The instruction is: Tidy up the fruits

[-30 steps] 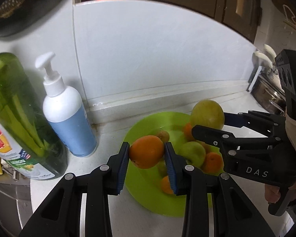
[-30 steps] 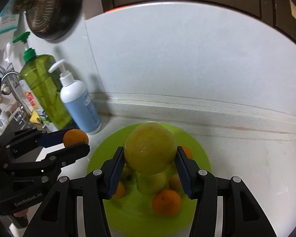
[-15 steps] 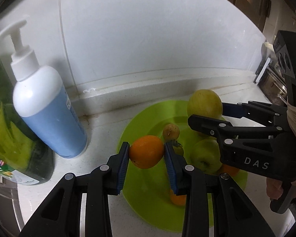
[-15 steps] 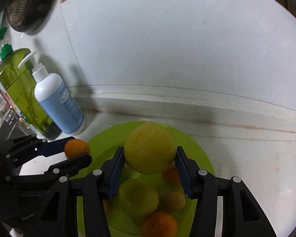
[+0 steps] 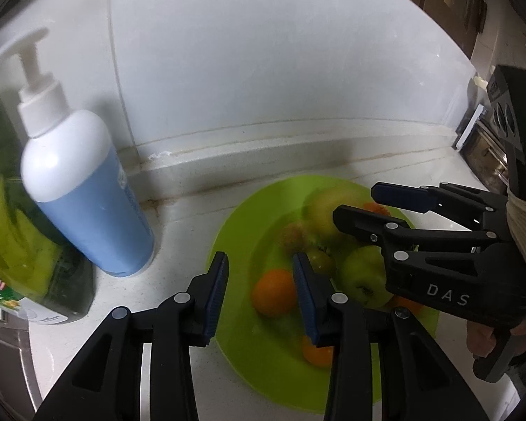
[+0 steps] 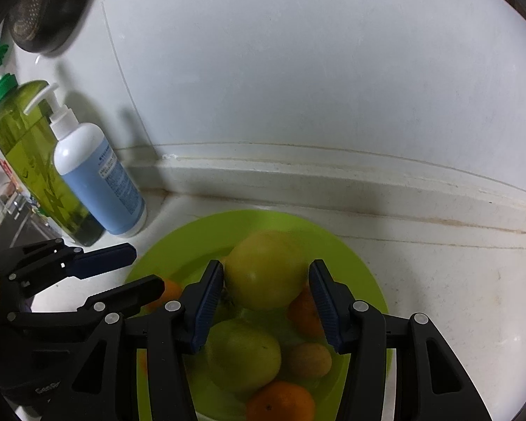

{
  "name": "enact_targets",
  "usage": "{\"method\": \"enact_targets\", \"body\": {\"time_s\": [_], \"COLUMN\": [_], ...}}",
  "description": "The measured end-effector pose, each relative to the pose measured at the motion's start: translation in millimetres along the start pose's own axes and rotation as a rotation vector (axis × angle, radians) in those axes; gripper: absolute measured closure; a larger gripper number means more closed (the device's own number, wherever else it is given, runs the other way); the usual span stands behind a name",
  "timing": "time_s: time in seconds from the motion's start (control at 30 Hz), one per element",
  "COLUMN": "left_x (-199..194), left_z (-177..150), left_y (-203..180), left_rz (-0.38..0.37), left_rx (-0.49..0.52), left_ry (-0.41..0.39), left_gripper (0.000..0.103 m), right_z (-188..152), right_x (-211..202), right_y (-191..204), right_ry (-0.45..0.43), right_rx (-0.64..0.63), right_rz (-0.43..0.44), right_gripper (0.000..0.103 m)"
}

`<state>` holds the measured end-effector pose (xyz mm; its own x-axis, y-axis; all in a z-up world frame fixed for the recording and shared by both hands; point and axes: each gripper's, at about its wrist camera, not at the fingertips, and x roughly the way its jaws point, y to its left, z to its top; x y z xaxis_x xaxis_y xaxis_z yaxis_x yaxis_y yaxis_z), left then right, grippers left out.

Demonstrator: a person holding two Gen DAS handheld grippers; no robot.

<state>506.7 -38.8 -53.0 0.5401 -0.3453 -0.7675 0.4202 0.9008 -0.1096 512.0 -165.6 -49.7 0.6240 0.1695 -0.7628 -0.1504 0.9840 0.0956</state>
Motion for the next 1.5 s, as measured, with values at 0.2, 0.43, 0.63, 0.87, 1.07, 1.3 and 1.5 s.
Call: {"method": "enact_targets", "body": {"time_s": [0.2, 0.43, 0.63, 0.87, 1.07, 1.3, 1.5], "left_x": [-17.0, -42.7, -79.0, -122.5, -165.2, -209.5, -241.2], "left_z": [2.3, -5.2, -18.0, -40.4, -67.6, -99.4, -131.6], "left_y": [2.4, 3.0, 5.0, -3.7, -13.2, -28.0, -50.3], "left_rz": [0.046, 0.074, 0.083, 0.099, 0.118, 0.134, 0.16], "left_rx": [-0.02, -0.035, -0.03, -0.005, 0.015, 0.007, -0.013], "left_ry": [-0.03, -0.062, -0.108, -0.174, -0.232, -0.288, -0.317], "left_gripper": [0.062, 0.06, 0.056, 0.046, 0.036, 0.02, 0.008], "right_z": [-4.0, -15.1, -28.0, -51.9, -81.4, -118.0, -152.6], "right_x": [-12.5, -39.4, -75.8, -122.5, -164.7, -214.6, -257.5], "right_y": [3.2, 8.8, 18.8, 36.8, 50.5, 67.9, 72.6], "right_ry": [-0.011, -0.043, -0.087, -0.152, -0.209, -0.266, -0.317], "right_rx": [-0.002, 0.016, 0.037, 0.049, 0.08, 0.073, 0.065], "right_rz": [-0.004, -0.012, -0.014, -0.041, -0.086, -0.124, -0.141], "right_gripper": [0.051, 0.051, 0.051, 0.05, 0.04, 0.03, 0.021]}}
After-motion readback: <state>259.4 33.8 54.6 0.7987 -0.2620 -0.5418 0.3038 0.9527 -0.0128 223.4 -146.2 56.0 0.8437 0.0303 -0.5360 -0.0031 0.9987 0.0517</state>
